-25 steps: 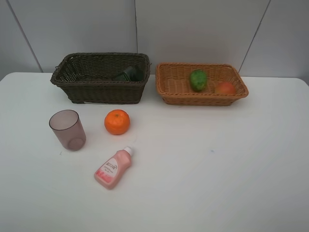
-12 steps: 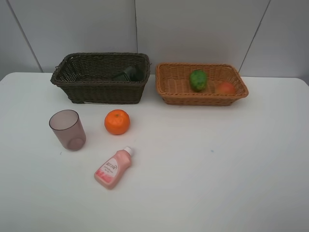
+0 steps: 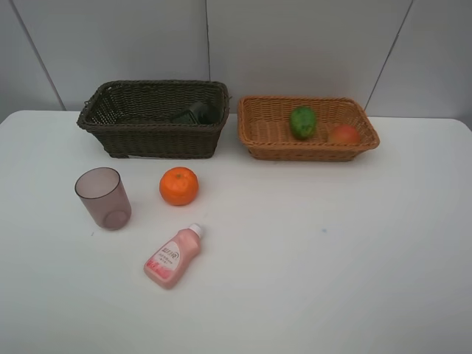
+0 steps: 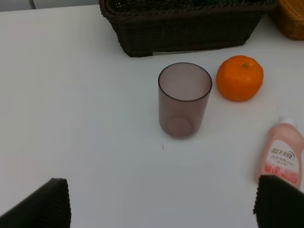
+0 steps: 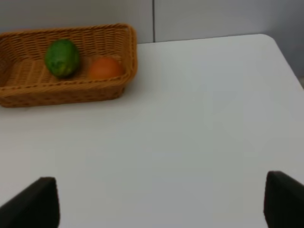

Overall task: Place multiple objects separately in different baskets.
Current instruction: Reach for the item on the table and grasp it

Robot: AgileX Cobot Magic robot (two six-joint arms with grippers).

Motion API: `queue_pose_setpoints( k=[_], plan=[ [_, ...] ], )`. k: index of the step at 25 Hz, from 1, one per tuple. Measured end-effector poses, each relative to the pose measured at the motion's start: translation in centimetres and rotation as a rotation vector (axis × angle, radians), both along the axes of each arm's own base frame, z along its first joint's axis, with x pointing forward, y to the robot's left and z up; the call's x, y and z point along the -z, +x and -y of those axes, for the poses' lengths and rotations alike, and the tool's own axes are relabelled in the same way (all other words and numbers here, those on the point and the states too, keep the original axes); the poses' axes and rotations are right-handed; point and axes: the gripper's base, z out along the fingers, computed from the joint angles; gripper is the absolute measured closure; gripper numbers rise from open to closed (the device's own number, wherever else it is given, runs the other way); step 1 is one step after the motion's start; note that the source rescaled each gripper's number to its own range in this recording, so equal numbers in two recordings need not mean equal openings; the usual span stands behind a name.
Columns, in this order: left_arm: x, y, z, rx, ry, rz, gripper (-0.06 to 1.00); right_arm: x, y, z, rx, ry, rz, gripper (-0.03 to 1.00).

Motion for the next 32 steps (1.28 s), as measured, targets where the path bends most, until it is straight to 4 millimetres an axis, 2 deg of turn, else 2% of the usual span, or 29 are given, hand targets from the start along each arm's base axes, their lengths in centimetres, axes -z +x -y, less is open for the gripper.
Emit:
queue_pose_setpoints(
  k=[4, 32],
  plan=[
    [0.00, 0.00, 0.00, 0.000, 0.000, 0.000, -0.06, 0.00, -0.10, -0.06, 0.055, 0.001, 0.000, 0.09],
    [0.00, 0.00, 0.00, 0.000, 0.000, 0.000, -0.06, 0.07, -0.04, -0.47, 0.025, 0.043, -0.001, 0.09]
  ],
)
